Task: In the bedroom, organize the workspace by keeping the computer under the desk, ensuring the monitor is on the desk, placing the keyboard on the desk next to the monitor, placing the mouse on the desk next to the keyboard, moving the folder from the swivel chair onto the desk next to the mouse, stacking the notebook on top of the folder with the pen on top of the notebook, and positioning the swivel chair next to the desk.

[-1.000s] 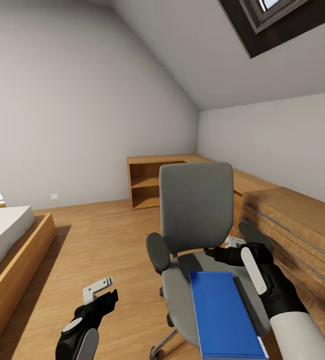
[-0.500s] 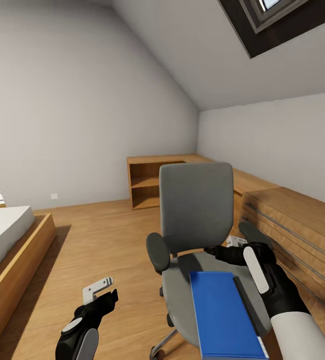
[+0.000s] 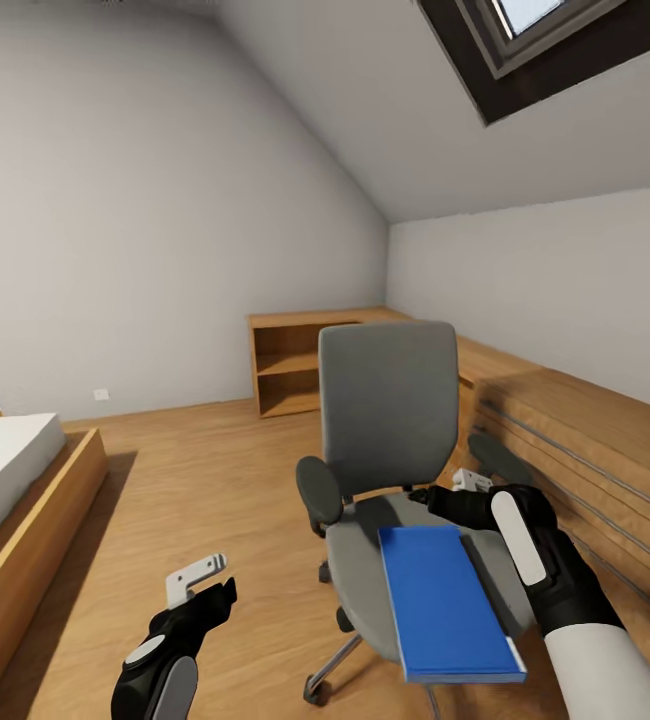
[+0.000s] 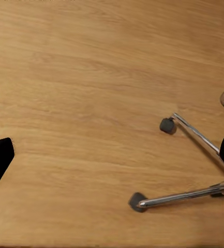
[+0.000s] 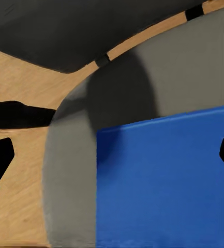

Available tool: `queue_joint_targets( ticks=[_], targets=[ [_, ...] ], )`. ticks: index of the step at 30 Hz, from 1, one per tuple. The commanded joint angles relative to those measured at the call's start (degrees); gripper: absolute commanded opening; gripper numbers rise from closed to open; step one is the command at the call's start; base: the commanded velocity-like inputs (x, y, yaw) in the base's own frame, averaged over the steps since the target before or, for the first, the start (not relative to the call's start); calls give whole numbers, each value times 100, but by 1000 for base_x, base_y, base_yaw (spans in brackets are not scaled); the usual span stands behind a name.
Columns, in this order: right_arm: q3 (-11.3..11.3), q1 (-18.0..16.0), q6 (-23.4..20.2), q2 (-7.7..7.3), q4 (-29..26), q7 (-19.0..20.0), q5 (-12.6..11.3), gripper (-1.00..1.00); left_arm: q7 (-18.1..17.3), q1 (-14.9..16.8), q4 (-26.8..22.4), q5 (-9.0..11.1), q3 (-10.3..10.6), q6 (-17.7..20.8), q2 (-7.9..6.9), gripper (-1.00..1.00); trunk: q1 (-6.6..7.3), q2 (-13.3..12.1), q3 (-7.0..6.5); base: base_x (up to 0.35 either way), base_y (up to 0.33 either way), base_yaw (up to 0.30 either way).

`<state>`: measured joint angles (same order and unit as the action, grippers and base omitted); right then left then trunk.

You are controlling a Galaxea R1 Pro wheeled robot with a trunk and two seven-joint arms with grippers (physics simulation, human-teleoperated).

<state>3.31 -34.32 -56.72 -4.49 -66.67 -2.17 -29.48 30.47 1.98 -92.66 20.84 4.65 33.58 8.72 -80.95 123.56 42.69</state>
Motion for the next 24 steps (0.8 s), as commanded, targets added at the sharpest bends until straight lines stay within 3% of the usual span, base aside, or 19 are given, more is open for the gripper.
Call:
queue_joint_targets(
  ticks=[1,8,24],
  targets=[
    [3,-5,-23,1,-3,-19,-31,100,56,4,-6,60,14,8,-1,100,4,3,0,-72,298,-228],
    [3,-5,-23,1,-2,-26,-31,100,56,4,-6,60,17,8,-1,100,4,3,-44,-103,295,-236],
    [3,-6,-23,1,7,-31,-31,100,56,4,-6,60,19,8,-1,100,4,3,-98,-248,236,-267]
  ],
)
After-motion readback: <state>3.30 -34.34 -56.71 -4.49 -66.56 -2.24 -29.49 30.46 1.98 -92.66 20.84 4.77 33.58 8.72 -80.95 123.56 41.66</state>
